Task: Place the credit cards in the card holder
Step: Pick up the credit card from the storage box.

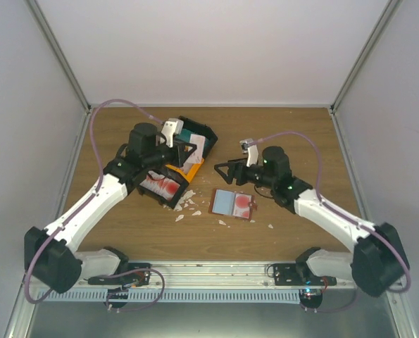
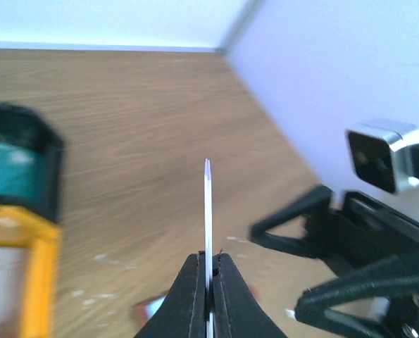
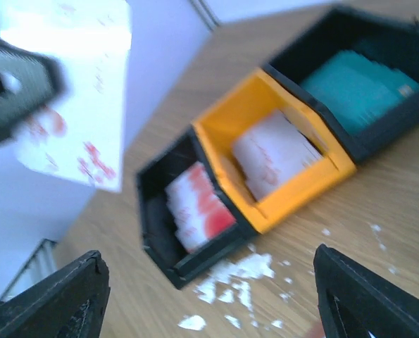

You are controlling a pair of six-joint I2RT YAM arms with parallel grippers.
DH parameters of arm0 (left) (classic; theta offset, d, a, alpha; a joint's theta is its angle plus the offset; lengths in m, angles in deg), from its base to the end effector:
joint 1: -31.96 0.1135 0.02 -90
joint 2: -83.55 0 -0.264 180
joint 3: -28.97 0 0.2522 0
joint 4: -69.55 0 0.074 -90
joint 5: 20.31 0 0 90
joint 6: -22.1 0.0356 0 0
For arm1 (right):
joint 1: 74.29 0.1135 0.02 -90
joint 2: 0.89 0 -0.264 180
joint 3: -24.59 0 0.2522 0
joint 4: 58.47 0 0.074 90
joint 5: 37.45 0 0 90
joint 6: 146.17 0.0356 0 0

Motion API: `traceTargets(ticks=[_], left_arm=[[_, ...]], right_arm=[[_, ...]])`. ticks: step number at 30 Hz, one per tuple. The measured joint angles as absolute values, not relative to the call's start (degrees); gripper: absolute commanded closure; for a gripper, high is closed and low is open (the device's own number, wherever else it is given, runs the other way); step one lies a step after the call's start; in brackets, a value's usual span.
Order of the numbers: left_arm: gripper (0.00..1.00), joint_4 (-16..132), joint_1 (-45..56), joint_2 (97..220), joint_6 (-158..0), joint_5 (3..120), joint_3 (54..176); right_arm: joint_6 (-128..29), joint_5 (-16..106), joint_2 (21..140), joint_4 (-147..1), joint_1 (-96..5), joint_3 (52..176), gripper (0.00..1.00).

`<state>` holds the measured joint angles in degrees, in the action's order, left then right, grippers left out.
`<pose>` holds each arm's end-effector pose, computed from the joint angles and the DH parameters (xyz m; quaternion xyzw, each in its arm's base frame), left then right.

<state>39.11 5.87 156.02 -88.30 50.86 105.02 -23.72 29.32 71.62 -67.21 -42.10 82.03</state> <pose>0.2538 -0.1371 0.3323 0.1273 0.8352 -0.3319 0.4196 0.2310 0.1620 0.2566 -0.1081 0.8209 0.4285 0.3618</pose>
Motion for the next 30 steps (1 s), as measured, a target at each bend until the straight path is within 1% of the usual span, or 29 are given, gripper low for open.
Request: traceTargets(ticks=[1, 5, 7, 10, 15, 20, 23, 30], left_arm=[[1.00, 41.53, 5.85, 154.77, -89.26, 46.53, 103.62], [1.00, 48.18, 5.30, 152.04, -94.27, 35.71, 100.64], [1.00, 51.76, 4.91, 151.41, -97.33, 31.89, 99.64], [1.00, 56.37, 4.21, 150.75, -102.64, 27.63, 98.26], [1.00, 63.21, 3.16, 148.43, -110.71, 24.52, 94.33], [1.00, 66.93, 2.31, 146.79, -114.79, 23.30, 91.97], [1.00, 68.31, 1.98, 146.38, -115.95, 23.04, 91.09], [1.00, 68.74, 1.94, 146.33, -116.04, 22.73, 90.74]], right_arm=[[-23.35, 28.58, 69.61, -66.23, -42.13, 81.38, 0.18], [-21.53, 26.02, 61.37, -62.99, -42.26, 79.74, 0.17], [-20.31, 24.23, 58.64, -61.29, -42.30, 79.67, 0.18], [-17.80, 21.04, 56.67, -59.14, -42.32, 79.69, 0.23], [-13.10, 15.55, 56.69, -56.41, -42.43, 78.40, 0.35], [-8.68, 9.96, 57.59, -51.93, -42.43, 75.61, 0.49], [-6.15, 7.21, 59.16, -48.54, -42.43, 75.34, 0.51], [-2.47, 3.99, 62.48, -42.69, -42.06, 75.10, 0.64]])
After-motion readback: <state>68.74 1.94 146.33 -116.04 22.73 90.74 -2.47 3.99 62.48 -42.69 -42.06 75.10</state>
